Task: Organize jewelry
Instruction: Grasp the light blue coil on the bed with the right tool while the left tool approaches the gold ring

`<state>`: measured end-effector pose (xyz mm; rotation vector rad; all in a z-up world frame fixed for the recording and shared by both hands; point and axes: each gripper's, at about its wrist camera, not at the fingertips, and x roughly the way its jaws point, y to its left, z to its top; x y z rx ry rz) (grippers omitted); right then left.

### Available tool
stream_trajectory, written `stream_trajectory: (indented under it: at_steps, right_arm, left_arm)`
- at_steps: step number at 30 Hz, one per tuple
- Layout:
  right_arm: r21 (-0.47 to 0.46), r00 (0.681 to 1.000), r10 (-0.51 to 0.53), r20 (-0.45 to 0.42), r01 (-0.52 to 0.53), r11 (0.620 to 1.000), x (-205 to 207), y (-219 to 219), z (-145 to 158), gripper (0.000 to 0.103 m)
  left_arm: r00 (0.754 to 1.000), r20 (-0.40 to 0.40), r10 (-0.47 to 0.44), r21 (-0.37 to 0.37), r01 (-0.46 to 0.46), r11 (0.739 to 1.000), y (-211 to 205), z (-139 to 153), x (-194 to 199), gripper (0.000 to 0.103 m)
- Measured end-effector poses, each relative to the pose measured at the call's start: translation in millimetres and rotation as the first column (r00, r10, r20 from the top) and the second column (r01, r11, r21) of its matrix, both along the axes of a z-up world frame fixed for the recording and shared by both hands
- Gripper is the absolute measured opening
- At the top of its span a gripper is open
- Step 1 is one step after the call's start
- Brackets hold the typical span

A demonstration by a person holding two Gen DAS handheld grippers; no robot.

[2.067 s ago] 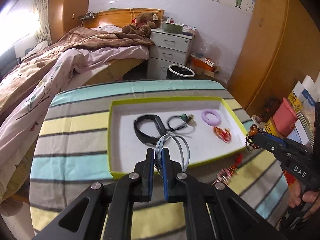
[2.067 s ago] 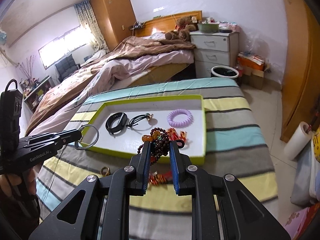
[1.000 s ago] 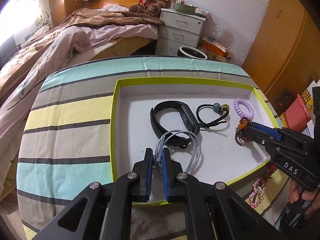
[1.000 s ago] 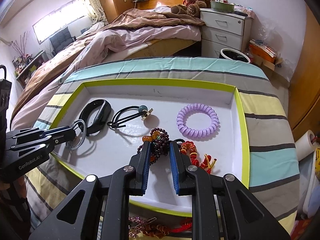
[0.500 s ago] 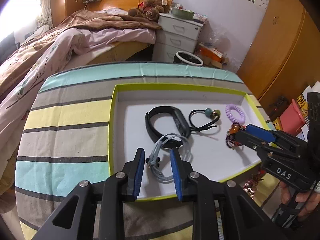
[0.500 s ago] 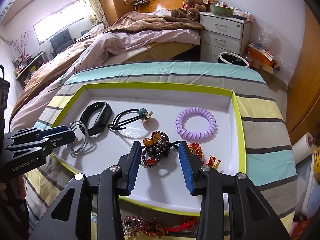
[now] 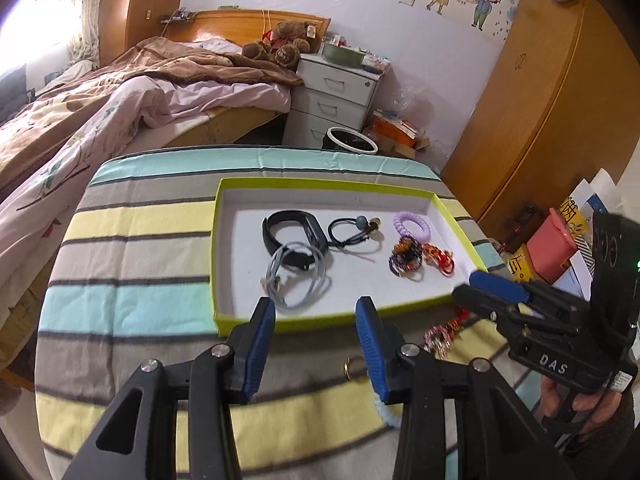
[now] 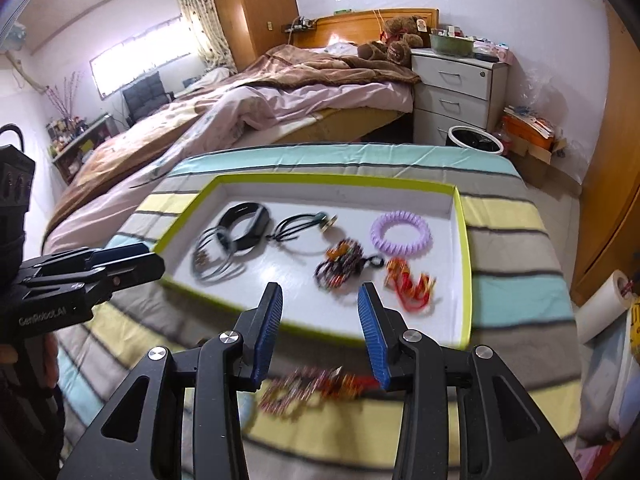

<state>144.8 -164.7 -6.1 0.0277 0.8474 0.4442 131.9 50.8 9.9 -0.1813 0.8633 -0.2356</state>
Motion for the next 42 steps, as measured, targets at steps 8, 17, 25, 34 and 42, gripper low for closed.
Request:
stream_trajectory:
  at_steps: [8, 17, 25, 34, 42]
  right_arm:
    - [0.069, 0.997, -0.015, -0.07, 0.02, 0.997, -46.9, -6.4, -16.1, 0.04]
    - [0.058, 0.993, 0.02, -0.119, -0.013, 0.998, -61.3, 21.2, -31.6, 0.04]
    - [-0.008, 0.992, -0.018, -0.123, 0.018, 1.0, -56.5, 35.9, -38.7, 0.04]
    - [-0.107, 0.994, -0.05, -0.095, 0.04, 0.993, -57.4, 47.4, -41.0, 0.034]
    - [-0.133, 0.995, -0.054, -0.087, 0.042, 0.99, -60.3, 45.2, -41.6, 0.01]
  left_arm:
    - [0.999, 0.002, 0.037, -0.01, -0.037, 0.999, 11.1, -3.9, -40.7, 0.042]
    - [0.998, -0.004, 0.061, -0.015, -0.061, 0.998, 29.2, -11.5, -72.0, 0.042]
    - [0.997, -0.013, 0.072, -0.032, -0.072, 0.997, 43.5, -18.1, -82.9, 0.042]
    - [0.998, -0.022, 0.057, -0.049, -0.058, 0.997, 45.5, -22.8, -82.9, 0.042]
    - [0.999, -0.028, 0.03, -0.058, -0.032, 0.998, 37.6, -24.9, -77.2, 0.042]
